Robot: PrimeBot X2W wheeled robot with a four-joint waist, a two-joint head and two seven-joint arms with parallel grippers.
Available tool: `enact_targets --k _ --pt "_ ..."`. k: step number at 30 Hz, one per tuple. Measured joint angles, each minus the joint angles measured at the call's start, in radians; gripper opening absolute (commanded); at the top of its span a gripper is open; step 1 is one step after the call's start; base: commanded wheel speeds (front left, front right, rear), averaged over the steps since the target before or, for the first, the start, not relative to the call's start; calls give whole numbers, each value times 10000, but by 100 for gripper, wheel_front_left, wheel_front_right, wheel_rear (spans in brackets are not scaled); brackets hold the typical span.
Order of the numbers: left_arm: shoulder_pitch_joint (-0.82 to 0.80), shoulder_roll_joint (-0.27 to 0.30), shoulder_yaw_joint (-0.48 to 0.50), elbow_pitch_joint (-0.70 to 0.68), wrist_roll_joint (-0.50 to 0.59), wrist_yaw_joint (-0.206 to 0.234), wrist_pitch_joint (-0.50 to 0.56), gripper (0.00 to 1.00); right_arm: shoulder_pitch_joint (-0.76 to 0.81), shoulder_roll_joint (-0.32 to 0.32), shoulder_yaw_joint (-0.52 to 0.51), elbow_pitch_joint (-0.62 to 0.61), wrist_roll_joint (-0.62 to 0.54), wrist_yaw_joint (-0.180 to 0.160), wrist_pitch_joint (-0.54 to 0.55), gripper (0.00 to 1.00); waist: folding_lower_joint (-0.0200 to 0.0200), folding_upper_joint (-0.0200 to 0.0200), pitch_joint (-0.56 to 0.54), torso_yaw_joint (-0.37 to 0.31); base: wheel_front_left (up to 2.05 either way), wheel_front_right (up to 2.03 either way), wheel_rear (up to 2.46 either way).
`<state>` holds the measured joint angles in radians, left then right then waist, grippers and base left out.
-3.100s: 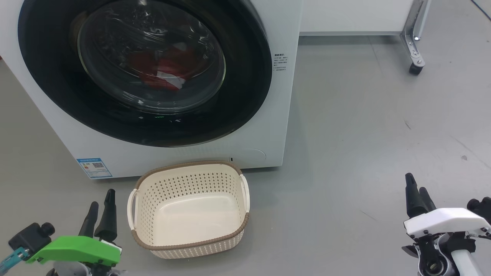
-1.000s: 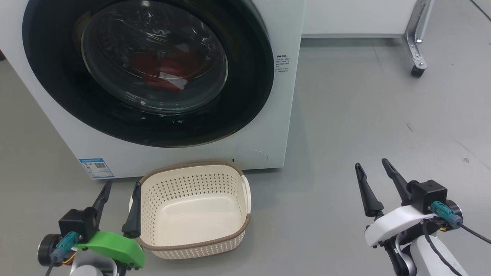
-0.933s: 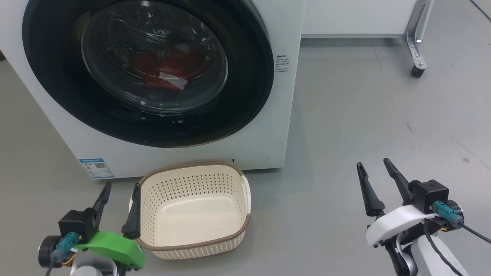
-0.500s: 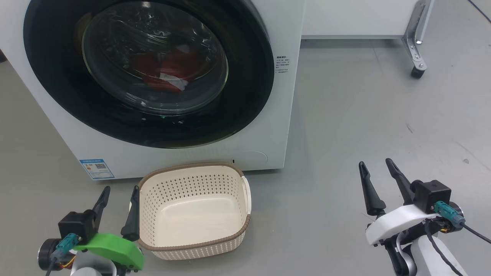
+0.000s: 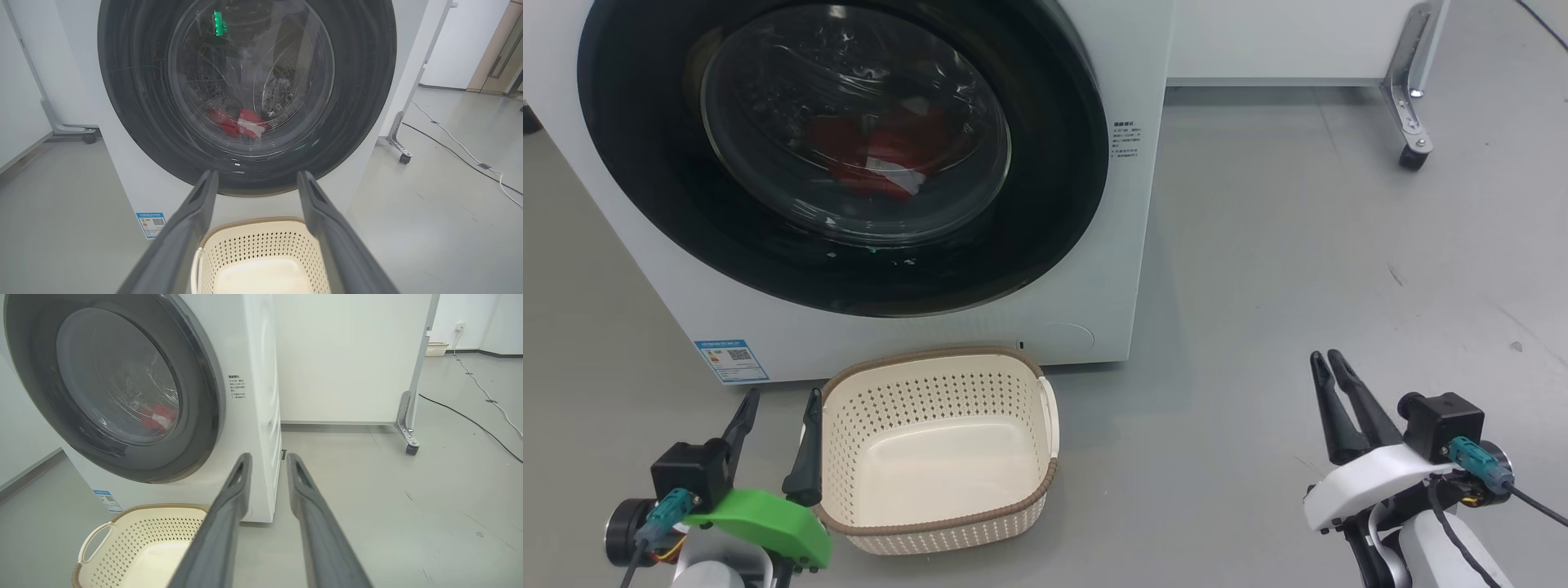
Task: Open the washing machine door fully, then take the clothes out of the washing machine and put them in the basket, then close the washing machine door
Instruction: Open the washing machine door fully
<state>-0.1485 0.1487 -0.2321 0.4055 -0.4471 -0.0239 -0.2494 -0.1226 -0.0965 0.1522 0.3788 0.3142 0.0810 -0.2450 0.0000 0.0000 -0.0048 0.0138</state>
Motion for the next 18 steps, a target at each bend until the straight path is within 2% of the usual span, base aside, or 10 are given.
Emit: enact_targets --k 11,18 --pt "0 -52 13 65 0 0 0 100 69 44 -188 71 58 146 0 0 0 0 52 32 0 0 0" --pt "-131 -65 12 8 4 0 0 100 -254 290 -579 -19 936 238 0 0 0 0 322 126 0 0 0"
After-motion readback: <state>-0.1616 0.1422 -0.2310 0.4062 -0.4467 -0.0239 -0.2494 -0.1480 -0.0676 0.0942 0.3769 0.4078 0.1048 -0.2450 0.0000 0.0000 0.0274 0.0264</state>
